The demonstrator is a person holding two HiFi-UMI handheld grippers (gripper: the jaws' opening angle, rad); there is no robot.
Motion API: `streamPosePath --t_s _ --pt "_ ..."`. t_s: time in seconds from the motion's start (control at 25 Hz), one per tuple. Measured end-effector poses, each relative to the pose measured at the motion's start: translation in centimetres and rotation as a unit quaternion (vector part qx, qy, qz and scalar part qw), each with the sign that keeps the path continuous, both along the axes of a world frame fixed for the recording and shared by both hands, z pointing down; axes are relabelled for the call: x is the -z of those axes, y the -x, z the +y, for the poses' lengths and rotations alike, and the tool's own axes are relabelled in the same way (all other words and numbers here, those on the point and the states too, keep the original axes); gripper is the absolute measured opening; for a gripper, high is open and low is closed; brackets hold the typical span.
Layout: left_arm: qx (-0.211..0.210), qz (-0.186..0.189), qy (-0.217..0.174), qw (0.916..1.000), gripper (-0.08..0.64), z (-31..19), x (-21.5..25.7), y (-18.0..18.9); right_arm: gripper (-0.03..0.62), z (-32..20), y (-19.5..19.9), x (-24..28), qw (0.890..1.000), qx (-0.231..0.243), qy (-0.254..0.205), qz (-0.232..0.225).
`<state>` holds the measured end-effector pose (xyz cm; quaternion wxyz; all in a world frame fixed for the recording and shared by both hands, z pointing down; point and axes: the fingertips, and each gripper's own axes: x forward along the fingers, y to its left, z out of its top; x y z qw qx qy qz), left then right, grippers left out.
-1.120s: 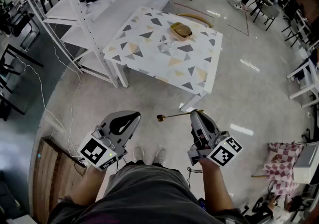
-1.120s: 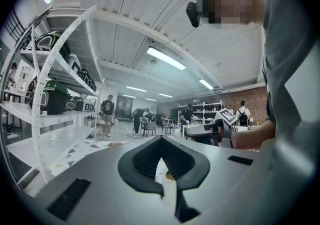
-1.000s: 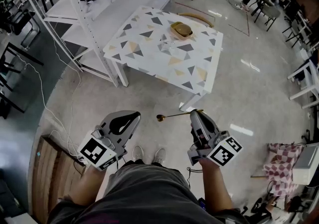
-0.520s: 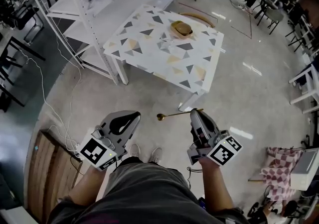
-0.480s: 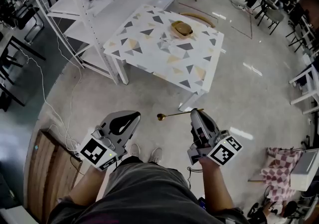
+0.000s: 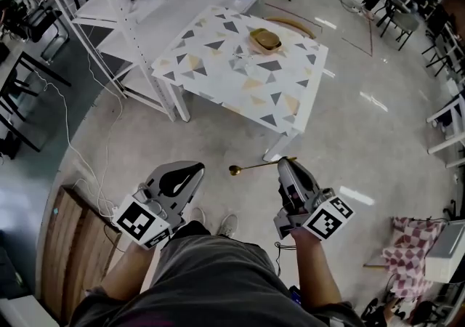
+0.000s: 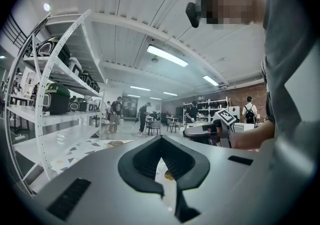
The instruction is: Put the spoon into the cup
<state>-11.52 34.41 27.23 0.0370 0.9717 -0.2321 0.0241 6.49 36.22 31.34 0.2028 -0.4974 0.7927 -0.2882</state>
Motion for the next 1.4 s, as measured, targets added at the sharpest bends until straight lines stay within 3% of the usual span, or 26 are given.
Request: streamPosePath --t_s 0.76,1.4 --pt "-0.006 0.007 -0.003 1.0000 0.015 -4.7 -0.6 -3.5 0.023 -3.8 -3.9 -1.0 1.000 -0.004 0.012 0.009" --pt "-0.020 0.014 0.017 0.9996 0.015 -17.2 -2.9 -4.1 0.023 -15.1 -4.5 -3.0 0.999 -0.026 0.031 0.010"
